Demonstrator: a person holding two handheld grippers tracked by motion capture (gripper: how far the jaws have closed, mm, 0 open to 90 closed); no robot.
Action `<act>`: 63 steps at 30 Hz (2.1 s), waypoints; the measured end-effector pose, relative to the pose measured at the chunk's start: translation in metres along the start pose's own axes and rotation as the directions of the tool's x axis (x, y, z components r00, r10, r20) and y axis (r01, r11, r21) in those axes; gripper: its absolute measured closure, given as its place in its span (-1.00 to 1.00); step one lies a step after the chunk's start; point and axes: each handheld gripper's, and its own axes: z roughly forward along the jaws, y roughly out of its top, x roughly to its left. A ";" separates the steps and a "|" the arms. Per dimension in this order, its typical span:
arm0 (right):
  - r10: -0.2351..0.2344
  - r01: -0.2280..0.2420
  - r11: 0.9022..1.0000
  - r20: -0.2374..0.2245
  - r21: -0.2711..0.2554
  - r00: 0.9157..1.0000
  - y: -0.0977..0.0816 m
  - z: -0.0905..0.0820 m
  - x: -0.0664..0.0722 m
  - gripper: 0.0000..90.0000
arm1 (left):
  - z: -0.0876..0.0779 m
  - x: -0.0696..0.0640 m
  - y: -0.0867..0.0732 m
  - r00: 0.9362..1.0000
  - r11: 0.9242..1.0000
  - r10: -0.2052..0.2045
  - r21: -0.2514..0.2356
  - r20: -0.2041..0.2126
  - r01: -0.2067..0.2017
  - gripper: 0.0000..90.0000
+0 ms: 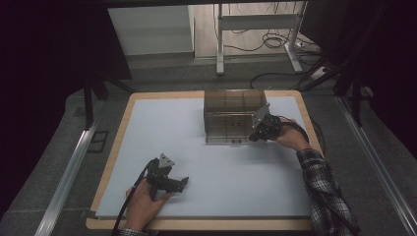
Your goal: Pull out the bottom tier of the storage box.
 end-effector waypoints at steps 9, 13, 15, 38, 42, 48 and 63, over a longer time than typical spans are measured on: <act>-0.025 0.025 1.000 -0.003 0.011 1.000 0.003 -0.004 0.015 0.92 | 0.000 0.000 0.000 1.000 1.000 0.000 0.000 0.000 0.000 -1.00; -0.030 0.030 1.000 -0.004 0.007 1.000 0.002 -0.005 0.023 0.92 | 0.000 0.000 0.000 1.000 1.000 0.000 0.000 0.000 0.000 -1.00; -0.035 0.035 0.999 -0.002 0.004 0.999 0.002 -0.006 0.026 0.92 | 0.000 0.000 0.000 1.000 1.000 0.000 0.000 0.000 0.000 -1.00; -0.037 0.037 0.999 0.002 -0.018 0.999 -0.005 -0.003 0.045 0.83 | 0.000 0.000 0.000 1.000 1.000 0.000 0.000 0.000 0.000 -1.00; -0.031 0.031 0.999 0.012 -0.030 0.999 -0.005 -0.004 0.046 0.77 | 0.000 0.000 0.000 1.000 1.000 0.000 0.000 0.000 0.000 -1.00; -0.022 0.023 0.999 0.016 -0.045 1.000 -0.005 -0.003 0.049 0.66 | 0.000 0.000 0.000 1.000 1.000 0.000 0.000 0.000 0.000 -1.00; 0.003 0.000 0.998 0.052 -0.063 0.999 0.001 -0.008 0.058 0.47 | 0.000 0.000 0.000 1.000 1.000 0.000 0.000 0.000 0.000 -1.00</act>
